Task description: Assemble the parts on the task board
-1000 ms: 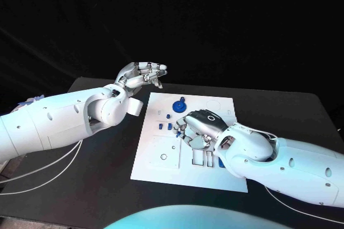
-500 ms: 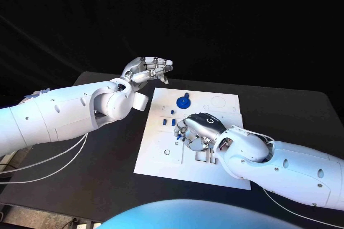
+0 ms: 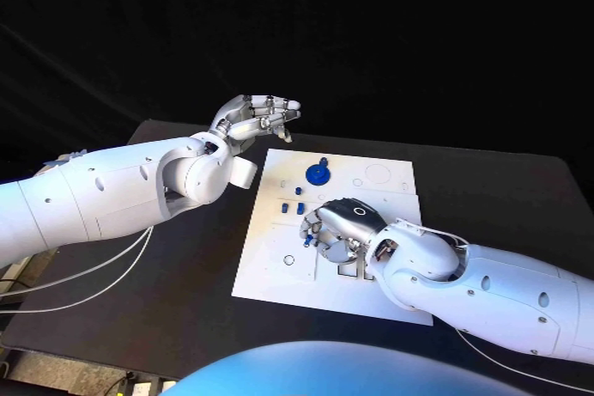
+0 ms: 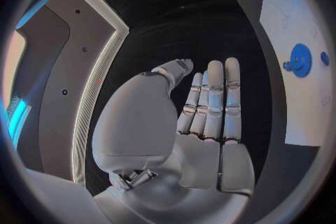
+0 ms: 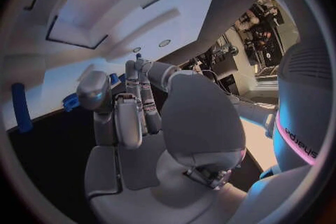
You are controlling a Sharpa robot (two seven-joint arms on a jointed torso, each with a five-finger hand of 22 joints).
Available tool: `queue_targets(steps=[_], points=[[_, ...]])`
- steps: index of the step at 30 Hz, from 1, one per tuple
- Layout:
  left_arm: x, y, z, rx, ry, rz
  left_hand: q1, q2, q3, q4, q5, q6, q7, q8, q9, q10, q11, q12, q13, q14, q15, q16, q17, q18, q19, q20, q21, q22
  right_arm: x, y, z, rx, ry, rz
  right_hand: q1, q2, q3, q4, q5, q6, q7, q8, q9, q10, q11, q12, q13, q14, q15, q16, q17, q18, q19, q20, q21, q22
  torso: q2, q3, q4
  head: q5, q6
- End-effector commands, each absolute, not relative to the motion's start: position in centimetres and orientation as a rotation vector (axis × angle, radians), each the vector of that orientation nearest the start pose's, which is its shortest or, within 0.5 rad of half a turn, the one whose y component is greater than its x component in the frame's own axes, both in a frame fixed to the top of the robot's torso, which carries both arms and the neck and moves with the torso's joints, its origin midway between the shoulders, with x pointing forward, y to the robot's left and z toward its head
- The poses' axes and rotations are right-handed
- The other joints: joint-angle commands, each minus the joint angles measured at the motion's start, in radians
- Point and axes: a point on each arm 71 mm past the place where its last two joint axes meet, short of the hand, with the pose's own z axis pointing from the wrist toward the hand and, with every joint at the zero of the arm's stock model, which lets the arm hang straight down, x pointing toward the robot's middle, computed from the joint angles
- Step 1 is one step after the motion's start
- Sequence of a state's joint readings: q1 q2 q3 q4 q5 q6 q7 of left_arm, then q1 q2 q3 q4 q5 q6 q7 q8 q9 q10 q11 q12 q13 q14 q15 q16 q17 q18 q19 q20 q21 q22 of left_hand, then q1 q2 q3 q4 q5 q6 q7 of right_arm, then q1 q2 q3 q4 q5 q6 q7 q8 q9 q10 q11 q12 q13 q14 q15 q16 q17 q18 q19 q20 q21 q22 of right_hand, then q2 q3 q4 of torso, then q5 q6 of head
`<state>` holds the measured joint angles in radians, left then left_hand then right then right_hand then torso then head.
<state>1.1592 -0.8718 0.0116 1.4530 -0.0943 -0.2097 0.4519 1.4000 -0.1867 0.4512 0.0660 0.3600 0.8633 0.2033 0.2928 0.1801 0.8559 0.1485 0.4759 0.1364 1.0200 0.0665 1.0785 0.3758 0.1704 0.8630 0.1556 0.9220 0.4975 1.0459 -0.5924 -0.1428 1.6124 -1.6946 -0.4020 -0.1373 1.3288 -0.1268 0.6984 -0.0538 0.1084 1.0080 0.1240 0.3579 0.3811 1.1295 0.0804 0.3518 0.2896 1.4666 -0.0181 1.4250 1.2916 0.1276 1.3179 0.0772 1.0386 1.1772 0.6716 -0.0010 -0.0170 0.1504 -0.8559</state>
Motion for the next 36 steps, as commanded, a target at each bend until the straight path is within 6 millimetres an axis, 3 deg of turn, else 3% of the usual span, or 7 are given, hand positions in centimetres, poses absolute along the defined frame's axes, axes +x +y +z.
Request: queue_targets(steps=[1, 36], points=[[49.9, 23.8, -17.7, -1.002, 1.373, -1.604, -0.001, 0.002, -0.002, -0.005, 0.001, -0.007, 0.003, 0.0, -0.002, -0.008, -0.002, -0.005, -0.001, -0.008, 0.001, -0.005, -0.001, 0.012, -0.003, 0.002, -0.003, -0.001, 38.9, -4.9, -26.1, -0.484, 1.656, 0.914, -0.002, 0.006, 0.007, 0.0, 0.003, 0.006, 0.004, 0.002, 0.002, 0.035, -0.029, 0.007, 0.001, 0.047, -0.007, -0.001, 0.0, -0.006, -0.003, 0.0, -0.005, -0.001, 0.0, -0.0004, 0.0002, 0.0, 0.0], [49.8, 23.9, -17.7, -1.005, 1.38, -1.603, -0.003, 0.002, -0.003, -0.005, 0.001, -0.009, 0.004, 0.0, -0.002, -0.012, -0.001, -0.004, -0.003, -0.009, 0.002, -0.006, -0.002, 0.012, -0.004, 0.003, -0.006, -0.003, 38.6, -4.3, -27.2, -0.552, 1.714, 0.875, -0.008, 0.007, 0.004, -0.002, -0.008, 0.004, 0.004, 0.002, 0.006, 0.036, -0.029, 0.002, 0.003, 0.047, -0.006, -0.001, 0.0, -0.006, -0.006, 0.001, -0.008, -0.002, 0.0, -0.0007, -0.0007, 0.0, -0.006]])
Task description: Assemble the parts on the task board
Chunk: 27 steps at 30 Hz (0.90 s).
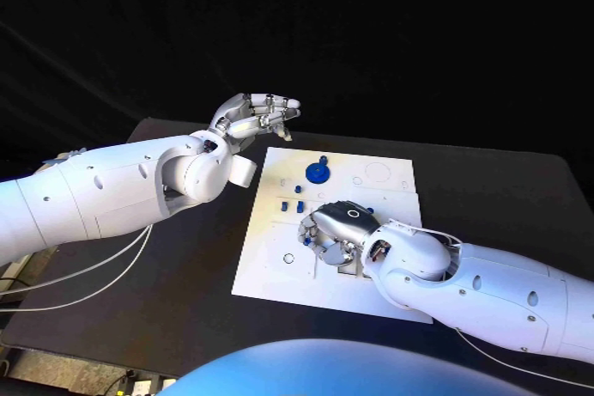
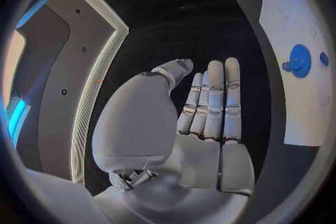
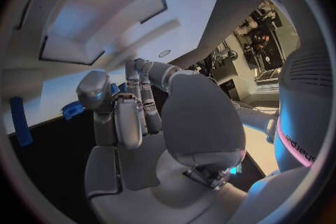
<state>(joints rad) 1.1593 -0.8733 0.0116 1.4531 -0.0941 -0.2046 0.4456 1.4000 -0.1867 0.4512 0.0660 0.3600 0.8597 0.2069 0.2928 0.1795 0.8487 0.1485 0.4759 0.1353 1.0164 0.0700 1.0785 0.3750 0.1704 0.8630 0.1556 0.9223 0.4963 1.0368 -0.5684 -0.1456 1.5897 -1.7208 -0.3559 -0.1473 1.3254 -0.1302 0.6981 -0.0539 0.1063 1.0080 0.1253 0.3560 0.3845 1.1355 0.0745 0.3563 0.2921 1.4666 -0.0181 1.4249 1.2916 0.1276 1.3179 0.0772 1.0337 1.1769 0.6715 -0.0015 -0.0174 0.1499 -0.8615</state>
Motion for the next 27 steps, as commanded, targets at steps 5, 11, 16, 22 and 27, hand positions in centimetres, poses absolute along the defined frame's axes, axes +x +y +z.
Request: queue_targets(steps=[5, 11, 16, 22, 27], points=[[49.8, 23.8, -17.7, -1.005, 1.381, -1.603, -0.003, 0.002, -0.003, -0.005, 0.001, -0.005, 0.0, 0.0, -0.001, -0.005, -0.001, -0.004, -0.001, -0.005, -0.002, -0.006, -0.001, 0.012, -0.004, 0.003, -0.006, -0.001, 38.6, -4.3, -27.4, -0.555, 1.719, 0.875, -0.007, 0.009, 0.002, -0.003, -0.01, 0.004, 0.003, 0.004, 0.004, 0.029, -0.023, -0.004, 0.001, 0.046, -0.006, -0.002, -0.001, -0.005, -0.006, 0.001, -0.005, -0.002, -0.001, -0.0002, -0.0006, -0.001, 0.0], [49.8, 23.8, -17.7, -1.006, 1.383, -1.603, -0.003, 0.002, -0.004, -0.005, 0.002, -0.006, 0.0, 0.001, -0.001, -0.007, -0.001, -0.004, -0.002, -0.006, -0.001, -0.006, -0.001, 0.012, -0.004, 0.004, -0.006, -0.002, 38.8, -4.5, -27.4, -0.529, 1.707, 0.87, -0.024, 0.004, -0.015, -0.005, -0.002, -0.083, 0.031, -0.048, -0.009, -0.022, 0.0, -0.037, -0.003, 0.047, 0.012, 0.0, 0.001, -0.005, -0.014, 0.012, -0.019, -0.007, -0.001, -0.0001, -0.0001, -0.002, 0.002], [49.8, 23.9, -17.8, -1.007, 1.386, -1.603, -0.002, 0.002, -0.004, -0.005, 0.001, -0.006, 0.0, 0.001, -0.001, -0.008, -0.001, -0.004, -0.002, -0.006, -0.001, -0.006, -0.002, 0.012, -0.004, 0.004, -0.007, -0.002, 39.0, -5.1, -27.1, -0.485, 1.678, 0.864, -0.04, -0.013, -0.04, -0.003, 0.004, -0.148, 0.04, -0.098, -0.027, -0.058, 0.014, -0.053, -0.008, 0.045, 0.025, 0.0, -0.001, -0.003, -0.02, 0.026, -0.032, -0.011, -0.001, 0.0003, 0.0003, -0.005, 0.005], [49.8, 23.9, -17.8, -1.008, 1.387, -1.602, -0.003, 0.002, -0.004, -0.005, 0.001, -0.006, 0.0, 0.001, -0.001, -0.01, -0.001, -0.004, -0.002, -0.007, -0.001, -0.006, -0.002, 0.012, -0.004, 0.004, -0.007, -0.002, 38.7, -6.1, -26.4, -0.446, 1.655, 0.857, -0.041, -0.023, -0.049, -0.007, 0.004, -0.184, 0.035, -0.124, -0.035, -0.067, 0.006, -0.054, -0.009, 0.044, 0.02, -0.001, -0.003, 0.0, -0.019, 0.026, -0.034, -0.01, -0.002, -0.0006, -0.0008, -0.009, 0.008], [49.8, 24.0, -17.8, -1.009, 1.387, -1.6, -0.002, 0.002, -0.004, -0.006, 0.001, -0.007, 0.0, 0.001, -0.001, -0.011, 0.0, -0.004, -0.003, -0.007, -0.001, -0.006, -0.002, 0.012, -0.004, 0.004, -0.008, -0.003, 38.7, -7.7, -25.2, -0.418, 1.632, 0.845, -0.047, -0.03, -0.056, -0.005, 0.006, -0.18, 0.033, -0.123, -0.034, -0.073, 0.005, -0.056, -0.01, 0.043, 0.019, -0.001, -0.004, 0.0, -0.02, 0.025, -0.036, -0.011, -0.002, -0.0007, -0.0014, -0.014, 0.012]])
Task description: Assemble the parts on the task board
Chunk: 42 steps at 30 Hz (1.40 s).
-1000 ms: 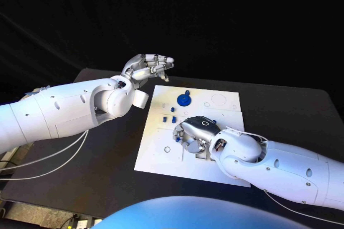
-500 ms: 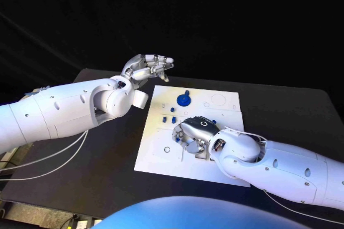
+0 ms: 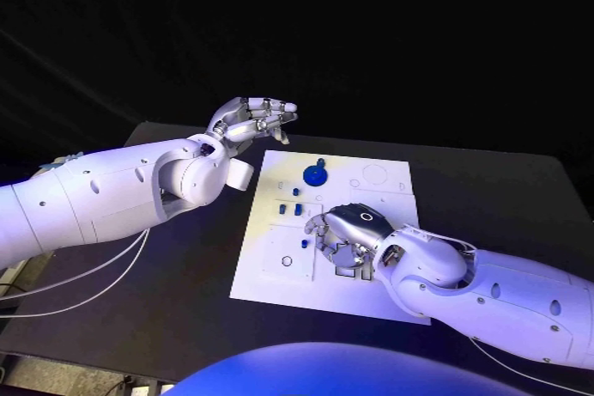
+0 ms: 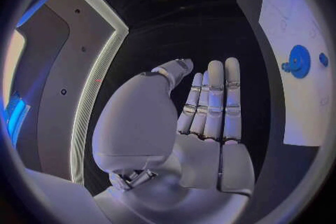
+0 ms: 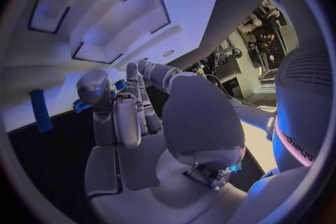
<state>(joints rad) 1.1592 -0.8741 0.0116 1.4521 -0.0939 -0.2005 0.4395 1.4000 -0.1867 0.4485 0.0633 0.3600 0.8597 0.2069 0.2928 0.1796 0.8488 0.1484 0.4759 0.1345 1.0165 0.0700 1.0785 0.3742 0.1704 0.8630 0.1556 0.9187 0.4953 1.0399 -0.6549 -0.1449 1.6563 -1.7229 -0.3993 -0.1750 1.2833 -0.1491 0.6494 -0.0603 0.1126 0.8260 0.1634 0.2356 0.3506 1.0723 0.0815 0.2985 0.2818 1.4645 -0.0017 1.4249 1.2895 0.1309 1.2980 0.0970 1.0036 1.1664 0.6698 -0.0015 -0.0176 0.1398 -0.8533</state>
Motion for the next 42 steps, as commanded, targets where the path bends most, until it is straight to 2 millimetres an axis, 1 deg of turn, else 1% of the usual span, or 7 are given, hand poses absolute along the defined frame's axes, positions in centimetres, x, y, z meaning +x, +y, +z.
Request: queue_targets(steps=[1, 10, 17, 22, 28, 33, 42], points=[[49.8, 24.0, -17.8, -1.009, 1.387, -1.599, -0.002, 0.002, -0.001, -0.003, 0.001, -0.007, 0.0, 0.001, -0.002, -0.011, 0.0, -0.004, -0.002, -0.007, -0.001, -0.006, -0.001, 0.012, -0.004, 0.004, -0.004, -0.002, 38.8, -8.1, -24.9, -0.414, 1.628, 0.841, -0.008, -0.013, -0.011, 0.004, 0.0, 0.01, -0.007, 0.001, 0.002, -0.013, -0.001, 0.001, -0.001, 0.045, 0.002, -0.001, -0.002, -0.003, -0.001, 0.005, -0.008, -0.001, 0.0, -0.0006, -0.0011, -0.005, 0.005], [49.8, 24.3, -17.8, -1.01, 1.385, -1.595, -0.002, 0.002, -0.001, -0.003, 0.001, -0.006, 0.0, 0.002, -0.001, -0.012, 0.0, -0.004, -0.002, -0.008, -0.001, -0.007, -0.002, 0.012, -0.004, 0.004, -0.004, -0.002, 40.6, -12.5, -21.8, -0.366, 1.636, 0.764, -0.037, -0.042, -0.029, 0.025, 0.004, 0.036, 0.002, 0.006, 0.007, -0.084, 0.022, -0.038, -0.03, 0.036, 0.021, -0.016, -0.028, 0.004, -0.026, 0.019, -0.061, -0.032, 0.0, -0.0004, -0.0035, -0.029, 0.02], [49.8, 24.3, -17.8, -1.011, 1.387, -1.595, -0.002, 0.002, -0.001, -0.003, 0.001, -0.006, 0.0, 0.002, -0.001, -0.012, 0.0, -0.004, -0.002, -0.008, -0.001, -0.007, -0.002, 0.012, -0.004, 0.004, -0.004, -0.002, 42.7, -15.4, -21.3, -0.365, 1.692, 0.692, -0.056, -0.076, -0.103, 0.048, 0.052, 0.015, 0.005, -0.012, 0.004, -0.171, 0.037, -0.076, -0.073, 0.01, 0.037, -0.041, -0.08, 0.019, -0.077, 0.035, -0.152, -0.084, -0.002, -0.0016, -0.004, -0.038, 0.025], [49.8, 24.2, -17.8, -1.011, 1.388, -1.597, -0.001, 0.003, -0.001, -0.004, 0.002, -0.006, 0.0, 0.003, -0.001, -0.013, 0.0, -0.004, -0.002, -0.008, -0.001, -0.007, -0.002, 0.012, -0.005, 0.005, -0.005, -0.002, 43.4, -16.0, -21.8, -0.375, 1.728, 0.671, -0.051, -0.075, -0.113, 0.049, 0.055, 0.012, 0.008, -0.015, 0.004, -0.175, 0.039, -0.076, -0.079, 0.009, 0.038, -0.04, -0.081, 0.02, -0.078, 0.037, -0.155, -0.086, 0.0, 0.0012, -0.0018, -0.043, 0.03], [49.8, 24.2, -17.8, -1.011, 1.389, -1.596, -0.001, 0.003, -0.001, -0.004, 0.002, -0.006, 0.0, 0.003, -0.001, -0.013, 0.0, -0.004, -0.002, -0.008, -0.001, -0.007, -0.002, 0.012, -0.005, 0.005, -0.005, -0.002, 43.7, -16.0, -22.6, -0.393, 1.766, 0.655, -0.033, -0.065, -0.115, 0.044, 0.057, 0.016, 0.009, -0.016, 0.005, -0.172, 0.039, -0.072, -0.085, 0.009, 0.039, -0.037, -0.079, 0.019, -0.073, 0.038, -0.151, -0.082, 0.001, -0.0019, -0.0025, -0.043, 0.029], [49.8, 24.3, -17.8, -1.012, 1.388, -1.592, 0.0, 0.004, -0.001, -0.005, 0.002, -0.006, 0.0, 0.003, -0.001, -0.014, 0.0, -0.003, -0.002, -0.008, -0.001, -0.007, -0.002, 0.013, -0.004, 0.005, -0.005, -0.002, 43.8, -15.8, -23.0, -0.393, 1.777, 0.662, -0.022, -0.057, -0.116, 0.043, 0.057, 0.024, 0.012, -0.015, 0.006, -0.163, 0.039, -0.066, -0.09, 0.013, 0.038, -0.032, -0.072, 0.018, -0.067, 0.037, -0.144, -0.076, 0.0, -0.0003, -0.0026, -0.041, 0.026], [49.8, 24.3, -17.8, -1.013, 1.388, -1.592, 0.0, 0.004, -0.001, -0.005, 0.002, -0.006, 0.0, 0.003, -0.001, -0.014, 0.0, -0.003, -0.002, -0.008, -0.001, -0.007, -0.002, 0.013, -0.004, 0.005, -0.005, -0.002, 43.9, -15.3, -23.4, -0.38, 1.769, 0.685, -0.007, -0.026, -0.092, 0.057, 0.038, 0.069, 0.007, -0.01, 0.009, -0.056, 0.026, -0.039, -0.122, 0.037, 0.027, -0.004, -0.032, 0.003, -0.009, 0.027, -0.064, -0.02, -0.001, -0.0011, -0.0029, -0.038, 0.022]])
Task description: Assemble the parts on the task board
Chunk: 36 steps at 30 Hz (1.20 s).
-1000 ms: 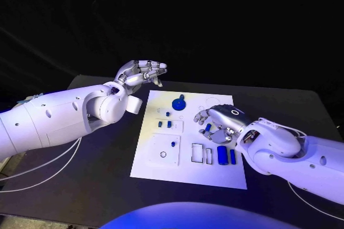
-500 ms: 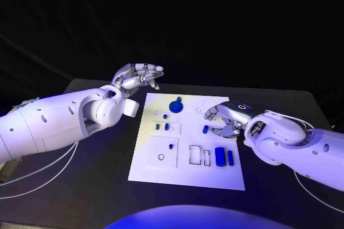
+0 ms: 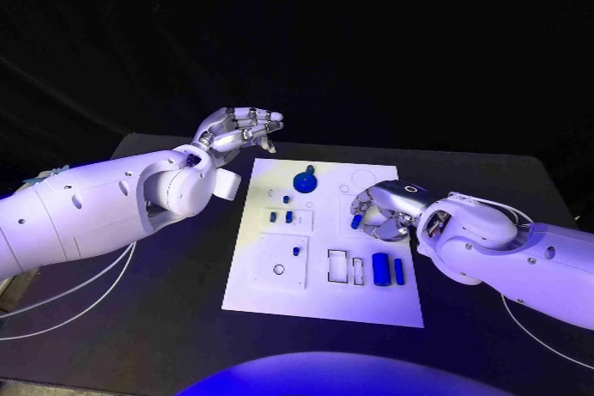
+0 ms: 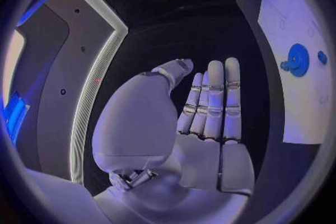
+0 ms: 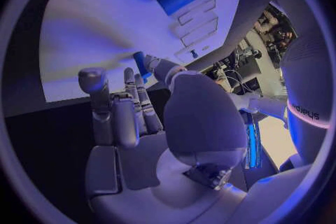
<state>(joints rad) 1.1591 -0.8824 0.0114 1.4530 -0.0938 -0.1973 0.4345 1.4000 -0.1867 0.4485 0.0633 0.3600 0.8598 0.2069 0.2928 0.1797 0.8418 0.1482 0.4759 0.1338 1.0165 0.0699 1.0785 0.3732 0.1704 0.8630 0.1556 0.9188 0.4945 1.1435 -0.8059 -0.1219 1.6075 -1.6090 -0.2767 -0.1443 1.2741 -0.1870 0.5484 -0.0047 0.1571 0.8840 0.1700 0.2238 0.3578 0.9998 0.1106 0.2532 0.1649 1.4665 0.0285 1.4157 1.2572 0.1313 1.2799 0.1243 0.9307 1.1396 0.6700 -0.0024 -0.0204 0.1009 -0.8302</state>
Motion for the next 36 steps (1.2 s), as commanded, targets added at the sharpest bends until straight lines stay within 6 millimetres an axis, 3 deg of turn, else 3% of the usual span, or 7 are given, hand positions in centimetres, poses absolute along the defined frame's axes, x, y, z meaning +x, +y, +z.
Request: queue_targets(steps=[1, 14, 17, 25, 36], points=[[49.8, 24.3, -17.8, -1.013, 1.388, -1.591, 0.0, 0.004, -0.001, -0.005, 0.002, -0.006, 0.0, 0.003, -0.001, -0.006, 0.0, -0.003, -0.002, -0.009, -0.001, -0.007, -0.001, 0.013, -0.004, 0.005, -0.005, -0.001, 43.9, -15.3, -23.4, -0.378, 1.769, 0.687, 0.005, 0.016, 0.017, 0.002, -0.013, 0.02, -0.002, 0.004, 0.003, 0.031, -0.005, 0.006, -0.009, 0.035, -0.007, 0.005, -0.001, 0.001, 0.015, -0.002, 0.018, 0.013, -0.001, -0.0002, 0.0, 0.001, -0.002], [49.8, 24.4, -17.8, -1.013, 1.389, -1.59, 0.0, 0.004, -0.001, -0.005, 0.002, -0.006, 0.0, 0.003, -0.001, -0.006, 0.0, -0.003, -0.002, -0.009, -0.001, -0.007, -0.001, 0.013, -0.004, 0.005, -0.005, -0.001, 44.0, -15.0, -23.7, -0.36, 1.759, 0.691, 0.015, 0.041, 0.052, 0.007, -0.044, 0.071, -0.016, 0.022, 0.014, 0.104, -0.023, -0.006, -0.032, 0.04, -0.02, 0.011, 0.008, -0.004, 0.031, -0.014, 0.043, 0.035, -0.001, -0.0004, -0.0007, 0.002, -0.008], [49.8, 24.4, -17.8, -1.014, 1.389, -1.59, 0.0, 0.004, -0.001, -0.005, 0.002, -0.006, 0.0, 0.003, -0.001, -0.006, 0.0, -0.003, -0.002, -0.009, -0.001, -0.007, -0.001, 0.013, -0.004, 0.005, -0.005, -0.001, 44.0, -15.0, -23.7, -0.356, 1.753, 0.684, 0.022, 0.055, 0.061, 0.005, -0.071, 0.089, -0.022, 0.033, 0.021, 0.127, -0.03, -0.007, -0.034, 0.041, -0.026, 0.013, 0.011, -0.005, 0.035, -0.019, 0.05, 0.042, -0.001, 0.0002, -0.0008, 0.002, -0.009], [49.8, 24.4, -17.8, -1.014, 1.39, -1.59, 0.001, 0.006, -0.001, -0.007, 0.002, -0.006, 0.001, 0.004, -0.001, -0.008, 0.0, -0.001, -0.002, -0.009, 0.0, -0.006, -0.002, 0.013, -0.004, 0.005, -0.005, -0.002, 44.1, -15.1, -23.4, -0.321, 1.694, 0.669, 0.032, 0.083, 0.078, 0.001, -0.093, 0.116, -0.033, 0.057, 0.037, 0.167, -0.042, -0.007, -0.034, 0.043, -0.037, 0.014, 0.012, -0.008, 0.045, -0.028, 0.065, 0.056, -0.001, -0.0003, -0.0002, 0.0, -0.009], [49.8, 24.5, -17.8, -1.014, 1.388, -1.587, 0.001, 0.006, -0.001, -0.007, 0.002, -0.006, 0.001, 0.004, -0.001, -0.008, 0.0, -0.001, -0.002, -0.009, 0.0, -0.006, -0.002, 0.013, -0.004, 0.005, -0.005, -0.002, 43.3, -15.4, -21.8, -0.285, 1.611, 0.702, 0.033, 0.092, 0.084, 0.0, -0.091, 0.121, -0.035, 0.065, 0.044, 0.174, -0.043, -0.009, -0.035, 0.044, -0.039, 0.016, 0.015, -0.01, 0.05, -0.031, 0.072, 0.062, -0.004, -0.0018, -0.0009, -0.002, -0.004]])
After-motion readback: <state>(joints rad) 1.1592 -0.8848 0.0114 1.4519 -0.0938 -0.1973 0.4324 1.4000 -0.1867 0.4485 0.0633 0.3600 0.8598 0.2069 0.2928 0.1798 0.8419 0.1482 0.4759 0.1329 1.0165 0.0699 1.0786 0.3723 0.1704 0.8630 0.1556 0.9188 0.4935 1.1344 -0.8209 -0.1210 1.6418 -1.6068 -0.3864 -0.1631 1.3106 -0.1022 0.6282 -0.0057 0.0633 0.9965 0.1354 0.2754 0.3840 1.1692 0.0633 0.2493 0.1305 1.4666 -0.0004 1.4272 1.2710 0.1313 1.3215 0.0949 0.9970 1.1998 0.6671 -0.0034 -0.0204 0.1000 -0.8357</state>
